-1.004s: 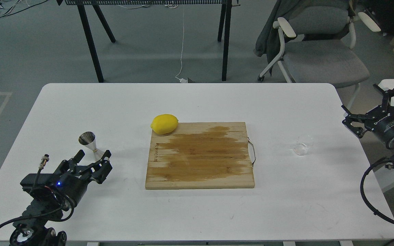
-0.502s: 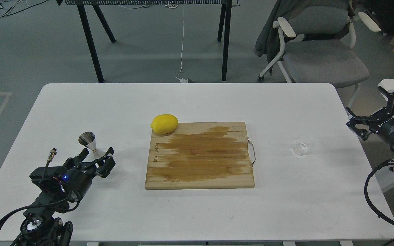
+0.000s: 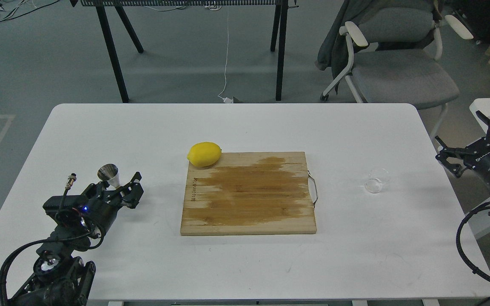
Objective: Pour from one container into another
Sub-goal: 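Close the left gripper around the metal jigger, then lift the jigger with the left gripper and swing it over the board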
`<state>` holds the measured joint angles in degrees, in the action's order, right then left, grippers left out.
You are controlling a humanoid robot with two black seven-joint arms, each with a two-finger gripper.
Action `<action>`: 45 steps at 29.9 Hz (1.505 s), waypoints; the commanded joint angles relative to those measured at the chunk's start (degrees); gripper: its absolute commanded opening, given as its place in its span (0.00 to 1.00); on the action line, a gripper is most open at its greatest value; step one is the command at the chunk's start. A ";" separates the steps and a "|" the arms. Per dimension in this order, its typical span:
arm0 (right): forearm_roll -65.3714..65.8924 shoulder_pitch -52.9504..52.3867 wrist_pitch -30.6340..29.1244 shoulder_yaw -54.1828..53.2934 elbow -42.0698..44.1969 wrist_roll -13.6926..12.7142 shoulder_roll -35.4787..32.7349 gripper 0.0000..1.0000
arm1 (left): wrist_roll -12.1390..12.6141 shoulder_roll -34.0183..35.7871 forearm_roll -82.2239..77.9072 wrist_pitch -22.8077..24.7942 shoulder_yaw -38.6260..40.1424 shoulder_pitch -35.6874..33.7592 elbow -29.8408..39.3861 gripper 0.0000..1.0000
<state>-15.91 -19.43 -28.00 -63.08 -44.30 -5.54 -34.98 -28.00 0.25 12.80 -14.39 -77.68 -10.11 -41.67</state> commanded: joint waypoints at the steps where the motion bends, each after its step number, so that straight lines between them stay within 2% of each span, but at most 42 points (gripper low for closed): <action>1: 0.00 0.27 0.00 -0.20 0.00 0.00 -0.01 0.99 | 0.00 -0.25 -5.14 -2.92 4.02 -1.84 3.69 0.58; 2: 0.00 0.27 0.00 -0.20 0.00 0.00 -0.01 0.99 | 0.00 -0.25 -6.72 -3.71 5.25 -2.45 4.83 0.50; 5: 0.00 0.35 0.00 -0.29 0.00 0.00 -0.01 0.99 | 0.00 -0.25 -9.98 -5.65 8.85 -3.78 7.30 0.36; 12: 0.00 0.35 0.00 -0.29 0.00 0.00 -0.01 0.99 | 0.00 -0.25 -13.15 -6.27 12.11 -3.95 7.66 0.15; 16: 0.00 0.35 0.00 -0.29 0.00 0.00 -0.01 0.99 | 0.00 -0.25 -13.07 -6.27 12.11 -3.95 7.57 0.08; 21: 0.00 0.35 0.00 -0.29 0.09 0.00 -0.01 0.99 | 0.00 -0.25 -12.54 -6.62 13.34 -4.65 6.87 0.06; 24: 0.00 0.35 0.00 -0.29 0.09 -0.09 -0.01 0.99 | 0.00 -0.25 -12.19 -6.62 13.61 -7.63 5.38 0.05; 29: 0.09 0.27 0.00 -0.29 0.26 -0.09 -0.01 0.99 | 0.00 -0.25 -11.92 -5.31 13.17 -14.93 -2.70 0.05; 31: 0.09 0.27 0.00 -0.29 0.35 0.00 0.08 0.99 | 0.00 -0.25 -11.92 -3.55 12.38 -18.18 -4.38 0.05; 35: 0.09 0.09 0.00 -0.37 2.02 -0.09 0.61 0.99 | 0.00 -0.25 -10.35 -0.57 4.92 -22.76 -4.30 0.05; 37: 0.18 0.09 0.00 -0.37 2.28 -0.09 0.78 0.99 | 0.00 -0.25 -9.38 1.46 2.54 -23.20 -4.39 0.05; 42: 0.18 0.18 0.00 -0.29 2.28 -0.09 0.96 0.99 | 0.00 -0.25 -7.71 2.43 -1.33 -23.90 -5.35 0.04; 43: 0.18 0.18 0.00 -0.29 2.20 -0.09 0.96 0.99 | 0.00 -0.25 -6.05 3.65 -1.51 -24.25 -5.70 0.04; 45: 0.18 0.18 0.00 -0.29 2.28 -0.09 0.96 0.99 | 0.00 -0.25 -2.01 10.92 -1.86 -25.48 -5.97 0.04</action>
<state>-15.75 -19.29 -28.00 -63.39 -42.07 -5.63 -34.04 -27.99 0.00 6.11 -10.69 -78.86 -34.27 -47.07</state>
